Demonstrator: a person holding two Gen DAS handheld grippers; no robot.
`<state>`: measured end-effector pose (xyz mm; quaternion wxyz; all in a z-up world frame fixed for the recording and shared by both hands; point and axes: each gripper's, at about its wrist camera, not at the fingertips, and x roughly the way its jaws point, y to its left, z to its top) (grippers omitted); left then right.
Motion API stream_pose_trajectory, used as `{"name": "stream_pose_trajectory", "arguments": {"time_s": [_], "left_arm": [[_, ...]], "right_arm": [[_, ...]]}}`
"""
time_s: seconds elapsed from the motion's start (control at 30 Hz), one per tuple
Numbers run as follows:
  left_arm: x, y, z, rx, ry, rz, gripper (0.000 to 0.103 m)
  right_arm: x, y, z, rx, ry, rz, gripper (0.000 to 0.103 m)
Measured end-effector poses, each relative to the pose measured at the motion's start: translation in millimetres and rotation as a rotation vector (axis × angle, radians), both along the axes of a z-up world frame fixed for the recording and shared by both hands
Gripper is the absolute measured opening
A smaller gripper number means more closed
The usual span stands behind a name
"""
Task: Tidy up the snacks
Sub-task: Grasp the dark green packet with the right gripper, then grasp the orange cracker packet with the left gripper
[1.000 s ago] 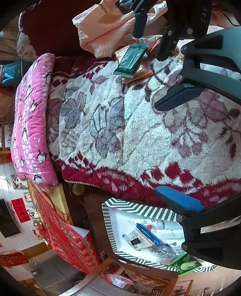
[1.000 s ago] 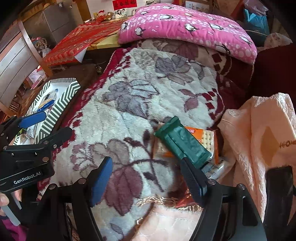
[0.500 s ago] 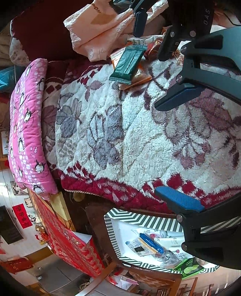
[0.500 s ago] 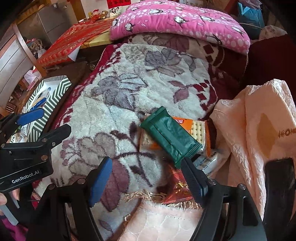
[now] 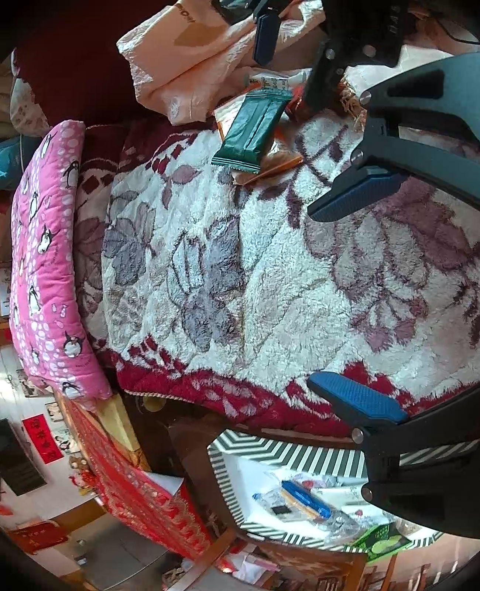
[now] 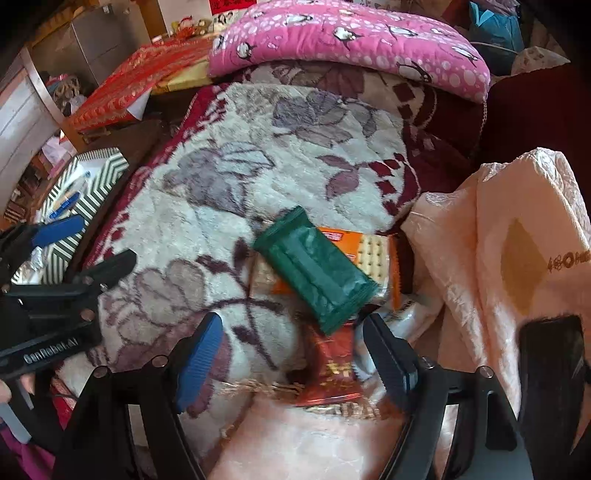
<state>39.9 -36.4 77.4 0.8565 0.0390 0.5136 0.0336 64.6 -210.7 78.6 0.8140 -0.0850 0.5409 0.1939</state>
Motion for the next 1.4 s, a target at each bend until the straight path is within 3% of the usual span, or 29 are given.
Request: {"name": "stream_pose_trajectory", "arguments": {"time_s": [0.17, 0.6, 0.7, 0.73, 0.77, 0.87, 1.03, 1.2, 1.4], "left_arm": [[6.0, 5.1, -3.8, -0.057, 0.034, 0.012, 0.082], [13.0, 11.7, -10.2, -0.084, 0.068, -0.003, 0.083], [18.5, 9.5, -9.9, -0.103, 0.069, -0.042, 0.083], [19.9, 8.7, -9.9, -0.11, 0.071, -0.054, 0.083], [22.5, 7.0, -10.1, -0.123, 0.074, -0.073, 0.083], [31.0, 0.1, -10.0, -0.16, 0.08, -0.139, 0.083], [48.4, -26.3, -11.8, -0.196, 0.076, -0.351, 0.083], [67.2, -64.9, -24.3, -0.181, 0.107, -0.597, 0.083], [84.5, -106.1, -41.1, -0.164, 0.165, -0.781, 0.083]], "right_arm": [[15.2, -6.4, -4.6, -0.023, 0.013, 0.041, 0.084], [61.0, 21.1, -36.7, -0.074, 0.061, 0.264, 0.084], [62.1, 21.2, -38.7, -0.052, 0.067, 0.278, 0.074], [62.5, 19.8, -36.9, -0.039, 0.068, 0.271, 0.062], [62.9, 17.5, -34.5, -0.02, 0.072, 0.258, 0.048], [61.9, 8.2, -33.9, 0.001, 0.103, 0.213, 0.048], [54.9, -14.9, -20.9, 0.01, 0.062, 0.105, 0.048], [48.3, -47.4, 6.2, 0.06, -0.017, -0.032, 0.048], [50.3, -80.0, 15.8, 0.134, -0.031, -0.137, 0.048]]}}
